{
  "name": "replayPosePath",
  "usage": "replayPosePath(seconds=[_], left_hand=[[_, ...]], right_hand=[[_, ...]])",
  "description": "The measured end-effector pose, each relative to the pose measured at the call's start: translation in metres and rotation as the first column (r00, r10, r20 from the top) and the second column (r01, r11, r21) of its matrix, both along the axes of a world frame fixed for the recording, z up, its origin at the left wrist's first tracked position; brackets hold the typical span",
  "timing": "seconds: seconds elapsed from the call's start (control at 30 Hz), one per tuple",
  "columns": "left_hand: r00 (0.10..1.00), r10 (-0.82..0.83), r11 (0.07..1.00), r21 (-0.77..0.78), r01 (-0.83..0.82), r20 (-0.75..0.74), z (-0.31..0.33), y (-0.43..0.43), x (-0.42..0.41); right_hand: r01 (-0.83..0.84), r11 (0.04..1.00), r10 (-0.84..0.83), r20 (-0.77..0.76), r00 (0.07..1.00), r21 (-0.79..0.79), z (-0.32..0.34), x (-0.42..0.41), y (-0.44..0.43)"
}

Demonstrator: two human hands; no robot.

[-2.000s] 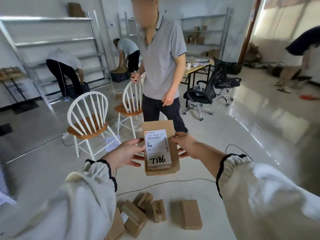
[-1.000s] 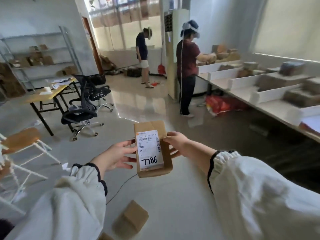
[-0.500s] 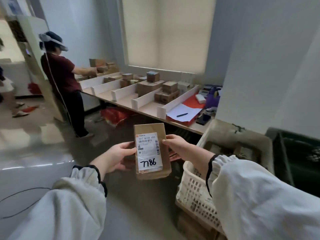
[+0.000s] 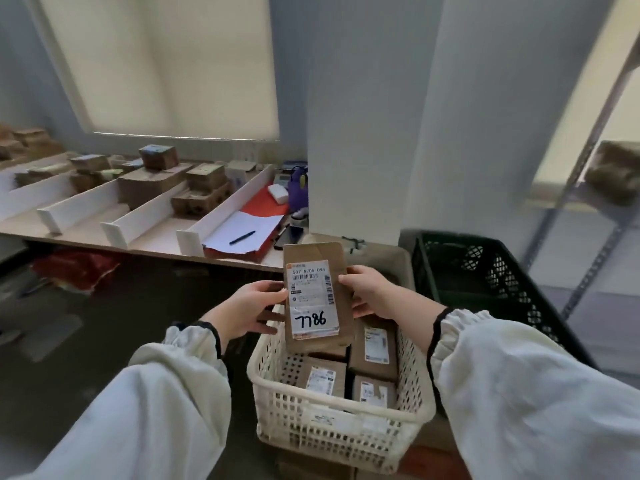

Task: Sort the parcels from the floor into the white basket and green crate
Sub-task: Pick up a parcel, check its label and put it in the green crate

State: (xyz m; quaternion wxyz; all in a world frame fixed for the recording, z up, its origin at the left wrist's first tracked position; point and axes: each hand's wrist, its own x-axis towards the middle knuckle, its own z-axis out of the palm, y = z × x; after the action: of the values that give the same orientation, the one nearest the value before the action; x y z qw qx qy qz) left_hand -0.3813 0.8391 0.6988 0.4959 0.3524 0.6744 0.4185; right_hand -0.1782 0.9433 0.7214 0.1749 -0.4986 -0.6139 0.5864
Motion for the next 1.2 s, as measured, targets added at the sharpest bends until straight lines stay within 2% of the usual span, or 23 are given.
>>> replayPosePath(seconds=[0.37, 0.73, 1.2], left_hand=[[0.966, -0.258, 0.963, -0.082, 0.256, -0.017, -0.01, 0.132, 0.017], [0.919, -0.39, 0.91, -0.129, 0.393, 0.054, -0.056, 0.204, 0.008], [0.937, -0.343, 0.925, -0.152, 0.349, 0.063, -0.07, 0.259, 0.04]], right_hand=[[0.255, 0.96, -0.258, -0.011, 0.966, -0.114, -0.024, 0.035, 0.078], [0.358, 0.918, -0.354, 0.052, 0.934, -0.173, -0.061, 0.037, 0.118], [0.342, 0.912, -0.34, 0.049, 0.939, -0.225, -0.078, 0.066, 0.181]])
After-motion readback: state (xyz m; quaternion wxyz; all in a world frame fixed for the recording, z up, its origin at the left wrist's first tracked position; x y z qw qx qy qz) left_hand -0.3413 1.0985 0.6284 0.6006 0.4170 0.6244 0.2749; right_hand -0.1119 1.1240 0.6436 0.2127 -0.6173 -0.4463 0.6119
